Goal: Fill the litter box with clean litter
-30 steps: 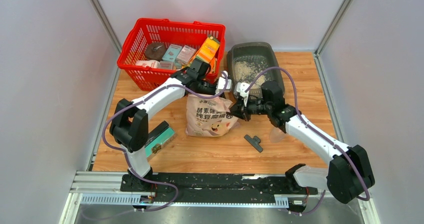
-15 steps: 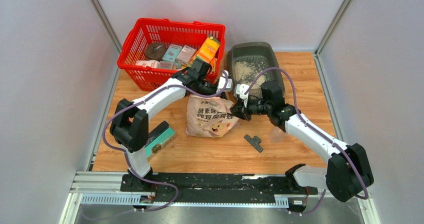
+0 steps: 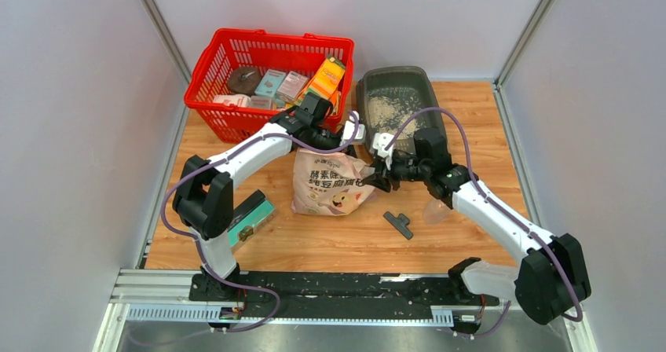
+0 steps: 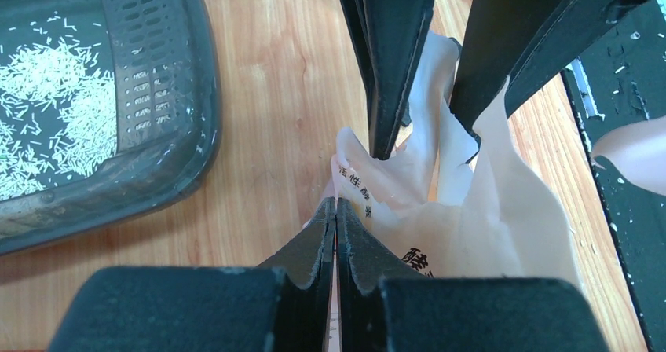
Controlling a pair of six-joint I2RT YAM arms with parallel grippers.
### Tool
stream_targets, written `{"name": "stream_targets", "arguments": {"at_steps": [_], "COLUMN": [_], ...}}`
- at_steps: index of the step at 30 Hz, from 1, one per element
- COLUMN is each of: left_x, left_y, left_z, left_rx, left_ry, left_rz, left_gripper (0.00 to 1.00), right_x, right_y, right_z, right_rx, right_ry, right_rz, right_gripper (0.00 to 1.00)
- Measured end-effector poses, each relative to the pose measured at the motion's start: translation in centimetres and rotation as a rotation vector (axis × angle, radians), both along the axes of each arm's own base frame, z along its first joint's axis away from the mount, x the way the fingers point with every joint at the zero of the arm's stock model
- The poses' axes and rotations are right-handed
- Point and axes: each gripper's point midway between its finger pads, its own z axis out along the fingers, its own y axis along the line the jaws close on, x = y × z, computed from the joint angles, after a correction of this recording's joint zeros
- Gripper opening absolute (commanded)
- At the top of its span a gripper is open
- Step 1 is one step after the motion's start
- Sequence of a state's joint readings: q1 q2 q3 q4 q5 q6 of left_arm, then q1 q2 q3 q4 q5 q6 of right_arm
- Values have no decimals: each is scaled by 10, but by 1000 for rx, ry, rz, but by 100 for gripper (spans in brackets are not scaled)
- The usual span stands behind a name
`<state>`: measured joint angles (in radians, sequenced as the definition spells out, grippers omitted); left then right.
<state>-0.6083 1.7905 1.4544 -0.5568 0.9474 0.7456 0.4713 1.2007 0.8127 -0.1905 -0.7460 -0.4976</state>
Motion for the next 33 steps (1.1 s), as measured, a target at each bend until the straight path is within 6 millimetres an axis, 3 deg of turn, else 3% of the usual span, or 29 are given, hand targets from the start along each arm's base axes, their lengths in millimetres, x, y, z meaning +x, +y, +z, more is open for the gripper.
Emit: {"name": "stream_targets", "arguments": {"at_steps": [5, 11, 19, 28, 33], "left_x": [3, 10, 24, 17, 17], "left_y": [1, 3, 2, 3, 3], "left_z": [0, 4, 15, 11, 13], "left_rx": [0, -5, -19, -8, -5], "left_ry": [2, 18, 27, 73, 89], "left_rz": [12, 48, 77, 65, 70], "left_gripper": [8, 8, 8, 8, 8], "right_x": [6, 17, 28, 33, 37], "right_y": [-6, -18, -15, -3, 1], "right_z": [0, -3, -20, -17, -17], "right_rx": [-8, -3, 14, 62, 87], "right_ry": [-8, 26, 141, 167, 166], "right_rz": [-34, -92, -79, -21, 9], "right_gripper": [56, 67, 69, 70, 64]}}
